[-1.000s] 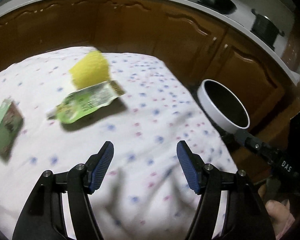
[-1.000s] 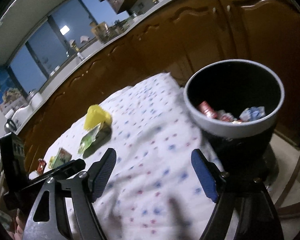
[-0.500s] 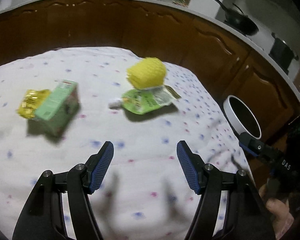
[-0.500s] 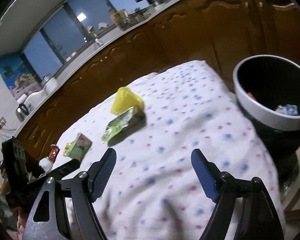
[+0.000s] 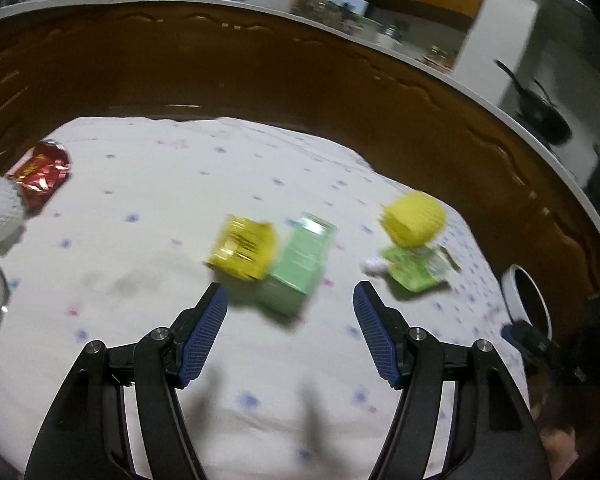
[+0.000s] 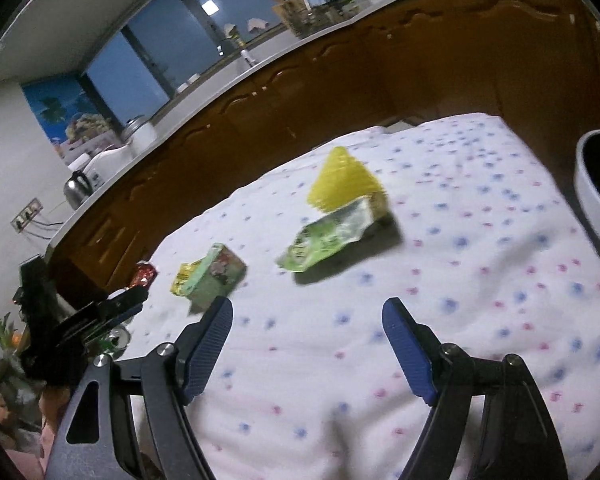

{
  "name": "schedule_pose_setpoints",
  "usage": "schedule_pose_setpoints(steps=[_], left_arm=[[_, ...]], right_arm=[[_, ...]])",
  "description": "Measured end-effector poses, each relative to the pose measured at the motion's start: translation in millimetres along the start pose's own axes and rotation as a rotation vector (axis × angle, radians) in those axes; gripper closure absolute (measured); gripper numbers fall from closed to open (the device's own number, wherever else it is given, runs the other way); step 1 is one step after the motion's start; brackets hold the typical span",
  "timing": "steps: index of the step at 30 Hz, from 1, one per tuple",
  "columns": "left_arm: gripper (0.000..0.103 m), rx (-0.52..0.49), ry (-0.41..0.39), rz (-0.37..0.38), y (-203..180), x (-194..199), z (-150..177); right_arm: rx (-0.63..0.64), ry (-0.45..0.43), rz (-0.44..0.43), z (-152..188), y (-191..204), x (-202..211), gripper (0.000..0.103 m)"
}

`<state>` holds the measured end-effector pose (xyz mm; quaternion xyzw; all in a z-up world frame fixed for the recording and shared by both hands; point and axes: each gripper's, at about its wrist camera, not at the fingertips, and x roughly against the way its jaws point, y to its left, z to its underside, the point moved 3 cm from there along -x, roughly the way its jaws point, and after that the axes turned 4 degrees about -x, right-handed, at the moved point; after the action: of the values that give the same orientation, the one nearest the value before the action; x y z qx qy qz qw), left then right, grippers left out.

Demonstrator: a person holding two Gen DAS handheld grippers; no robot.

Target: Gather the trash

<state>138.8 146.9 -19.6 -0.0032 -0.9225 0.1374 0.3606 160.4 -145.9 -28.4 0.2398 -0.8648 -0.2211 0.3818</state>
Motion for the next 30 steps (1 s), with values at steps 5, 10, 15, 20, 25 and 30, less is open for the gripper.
schedule_pose_setpoints(steps=[5,10,15,20,25,30], left_arm=[[0.037,0.026,0.048,-0.003,26.8,-27.1,-10.7],[0.038,0.032,0.090,0.016,38.3,-54.9,-21.8],[0.056,-0.021,0.146,0.056,32.8,-81.6,-22.8],[0.096,-0.013,0.146,0.099,38.0,-88.6,-22.1],[0.097,0.013,0.121,0.093,53.7,-74.8,-15.2],[0.098,0.079,0.083,0.082,75.9,-52.1,-12.0]], right_arm=[[0.004,0.055,-0.075,-0.1,23.2,-28.2,0.025],[-0.022,0.092,-0.132,-8.7,40.5,-54.5,0.031],[-0.041,0.129,-0.157,-17.6,56.8,-81.9,0.031],[-0.042,0.161,-0.163,-20.3,75.2,-111.2,0.031],[-0.016,0.186,-0.108,-15.1,88.6,-135.8,0.031],[0.036,0.186,0.007,-6.7,92.7,-153.5,0.032]])
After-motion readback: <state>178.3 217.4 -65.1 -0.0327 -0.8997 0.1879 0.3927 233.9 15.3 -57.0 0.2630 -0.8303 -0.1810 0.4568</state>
